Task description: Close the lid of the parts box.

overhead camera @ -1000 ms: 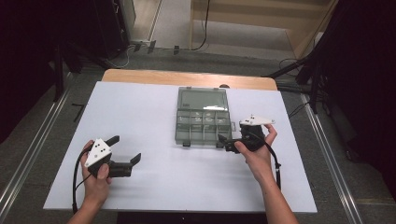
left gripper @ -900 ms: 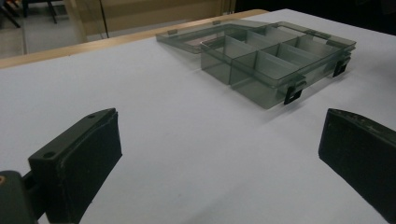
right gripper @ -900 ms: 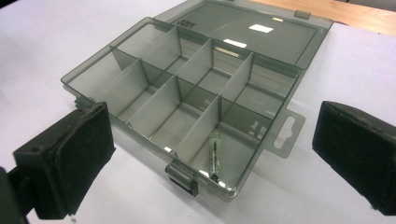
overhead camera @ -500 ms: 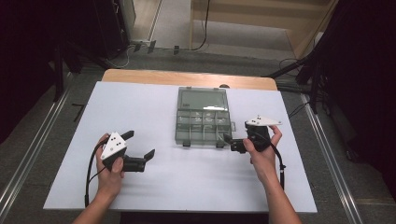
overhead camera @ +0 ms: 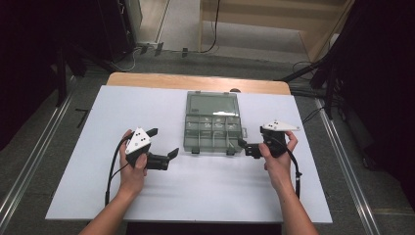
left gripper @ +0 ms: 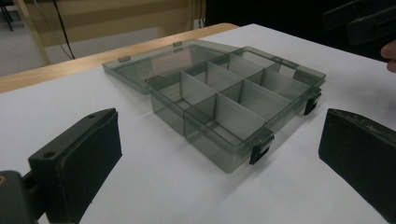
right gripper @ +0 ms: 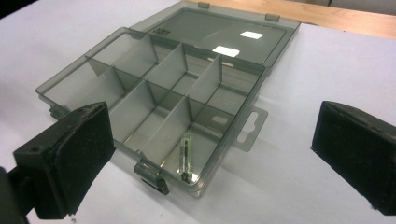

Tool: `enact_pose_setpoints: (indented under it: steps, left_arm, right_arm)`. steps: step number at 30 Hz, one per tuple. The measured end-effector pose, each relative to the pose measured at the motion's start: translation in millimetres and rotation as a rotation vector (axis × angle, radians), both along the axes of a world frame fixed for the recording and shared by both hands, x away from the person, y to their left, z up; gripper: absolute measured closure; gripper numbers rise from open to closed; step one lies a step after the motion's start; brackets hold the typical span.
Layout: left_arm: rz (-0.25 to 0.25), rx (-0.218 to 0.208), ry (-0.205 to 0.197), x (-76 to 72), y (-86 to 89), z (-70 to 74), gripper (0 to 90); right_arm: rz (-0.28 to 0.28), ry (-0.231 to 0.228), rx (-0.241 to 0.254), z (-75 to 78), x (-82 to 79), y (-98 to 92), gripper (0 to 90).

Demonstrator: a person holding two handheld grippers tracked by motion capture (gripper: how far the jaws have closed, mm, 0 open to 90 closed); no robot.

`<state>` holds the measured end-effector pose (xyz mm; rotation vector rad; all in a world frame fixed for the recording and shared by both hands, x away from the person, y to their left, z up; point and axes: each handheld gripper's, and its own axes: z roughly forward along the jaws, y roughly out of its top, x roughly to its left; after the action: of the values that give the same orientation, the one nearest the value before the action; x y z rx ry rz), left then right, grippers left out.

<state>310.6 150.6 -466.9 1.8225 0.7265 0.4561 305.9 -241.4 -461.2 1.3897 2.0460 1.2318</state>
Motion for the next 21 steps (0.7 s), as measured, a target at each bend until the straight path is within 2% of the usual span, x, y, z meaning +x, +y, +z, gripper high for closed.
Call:
enact_pose_setpoints:
  steps: [6, 21]
  left_arm:
    - [0.009, -0.034, 0.024, 17.5, -11.6, 0.1, 0.0]
    - [0.023, -0.061, 0.058, 50.9, -32.0, -2.4, 0.0]
  right_arm:
    - [-0.003, 0.001, 0.012, -2.5, 5.3, -3.2, 0.0]
    - [-0.012, -0.010, 0.025, -0.2, 23.9, -3.5, 0.0]
